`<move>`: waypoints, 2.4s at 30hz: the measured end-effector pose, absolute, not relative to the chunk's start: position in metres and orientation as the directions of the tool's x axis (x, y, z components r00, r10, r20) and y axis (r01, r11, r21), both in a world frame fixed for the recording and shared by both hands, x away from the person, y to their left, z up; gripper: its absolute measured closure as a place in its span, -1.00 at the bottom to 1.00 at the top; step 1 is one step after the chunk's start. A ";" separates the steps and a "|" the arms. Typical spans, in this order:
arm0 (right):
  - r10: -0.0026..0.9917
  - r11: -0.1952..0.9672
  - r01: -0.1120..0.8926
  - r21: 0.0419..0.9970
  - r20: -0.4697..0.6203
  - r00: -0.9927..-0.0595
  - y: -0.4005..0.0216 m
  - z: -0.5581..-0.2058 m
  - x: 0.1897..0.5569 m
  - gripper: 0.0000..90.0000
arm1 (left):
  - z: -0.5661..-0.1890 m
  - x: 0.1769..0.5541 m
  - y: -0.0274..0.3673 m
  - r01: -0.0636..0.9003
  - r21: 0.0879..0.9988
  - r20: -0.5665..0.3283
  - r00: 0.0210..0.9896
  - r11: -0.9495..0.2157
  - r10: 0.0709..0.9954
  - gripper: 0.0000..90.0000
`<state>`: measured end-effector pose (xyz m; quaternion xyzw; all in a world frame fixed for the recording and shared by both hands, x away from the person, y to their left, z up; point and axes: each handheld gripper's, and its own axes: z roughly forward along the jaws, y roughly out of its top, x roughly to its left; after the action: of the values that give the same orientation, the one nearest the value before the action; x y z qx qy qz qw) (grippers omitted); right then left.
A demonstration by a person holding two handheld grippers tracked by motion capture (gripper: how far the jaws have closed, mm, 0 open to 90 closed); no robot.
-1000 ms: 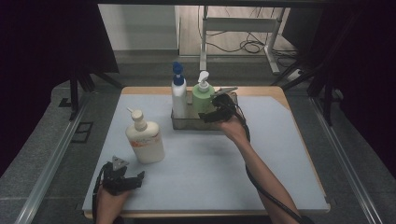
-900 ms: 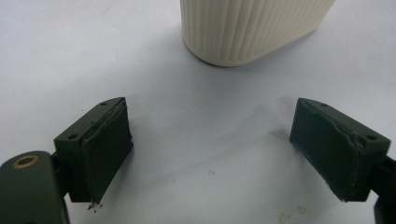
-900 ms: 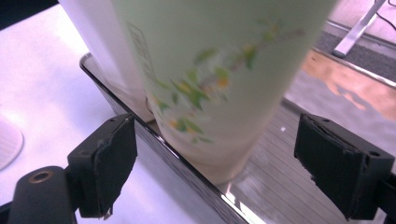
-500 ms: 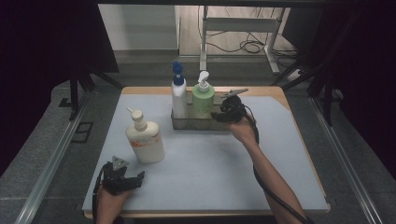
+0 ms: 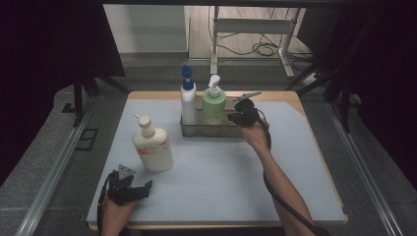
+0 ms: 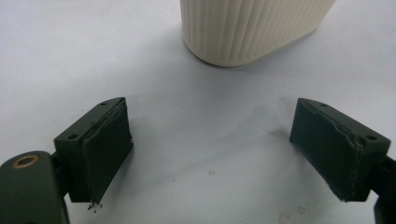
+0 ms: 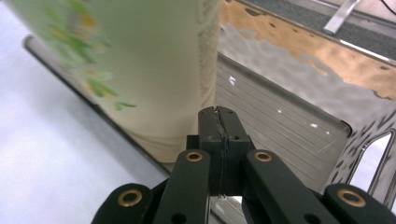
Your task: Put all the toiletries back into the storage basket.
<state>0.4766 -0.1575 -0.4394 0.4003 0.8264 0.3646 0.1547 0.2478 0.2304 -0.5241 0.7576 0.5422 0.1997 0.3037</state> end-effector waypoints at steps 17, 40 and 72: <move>0.807 0.383 0.610 0.694 0.070 -0.586 -0.147 -0.451 0.495 0.98 | -0.524 0.248 0.230 0.701 0.677 -0.027 0.332 -0.227 0.943 -0.73; 0.799 0.398 0.622 0.674 0.079 -0.597 -0.139 -0.457 0.498 0.98 | -0.524 0.248 0.230 0.701 0.676 -0.028 0.332 -0.227 0.943 -0.73; 0.787 0.399 0.614 0.681 0.089 -0.610 -0.129 -0.458 0.492 0.90 | -0.524 0.248 0.230 0.701 0.676 -0.028 0.333 -0.228 0.943 -0.73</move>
<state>0.4922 -0.1291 -0.4578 0.4236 0.8271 0.3477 0.1244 0.2480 0.2305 -0.5240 0.7578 0.5423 0.1989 0.3034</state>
